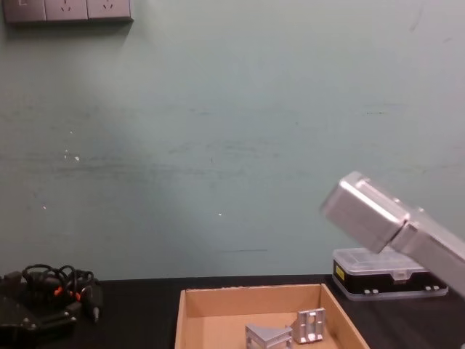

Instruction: Use one hand to pick up the angle iron from the table and place it into the box.

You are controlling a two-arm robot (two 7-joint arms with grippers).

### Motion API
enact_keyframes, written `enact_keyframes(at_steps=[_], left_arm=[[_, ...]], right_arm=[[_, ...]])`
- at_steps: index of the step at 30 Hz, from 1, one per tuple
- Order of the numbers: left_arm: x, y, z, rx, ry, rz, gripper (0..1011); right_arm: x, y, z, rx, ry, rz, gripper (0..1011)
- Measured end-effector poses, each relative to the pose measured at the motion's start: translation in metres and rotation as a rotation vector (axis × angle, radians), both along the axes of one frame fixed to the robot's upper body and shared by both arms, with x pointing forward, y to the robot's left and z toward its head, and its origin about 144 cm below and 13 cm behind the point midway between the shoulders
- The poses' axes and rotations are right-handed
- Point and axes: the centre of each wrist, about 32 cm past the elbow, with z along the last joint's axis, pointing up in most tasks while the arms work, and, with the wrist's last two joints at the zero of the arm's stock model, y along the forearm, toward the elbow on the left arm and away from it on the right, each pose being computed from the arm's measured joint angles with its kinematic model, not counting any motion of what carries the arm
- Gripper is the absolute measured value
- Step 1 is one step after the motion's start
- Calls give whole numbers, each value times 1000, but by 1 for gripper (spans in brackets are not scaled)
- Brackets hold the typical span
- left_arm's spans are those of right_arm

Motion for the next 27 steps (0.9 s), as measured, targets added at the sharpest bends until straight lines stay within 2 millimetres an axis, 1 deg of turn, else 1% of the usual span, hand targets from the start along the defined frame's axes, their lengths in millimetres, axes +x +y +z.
enact_keyframes(at_steps=[9, 27], left_arm=[[0, 0, 0, 0, 0, 0, 1011], [0, 0, 0, 0, 0, 0, 1011]], right_arm=[[3, 8, -6, -2, 8, -5, 1003], [5, 18, -17, 8, 8, 1, 1003]])
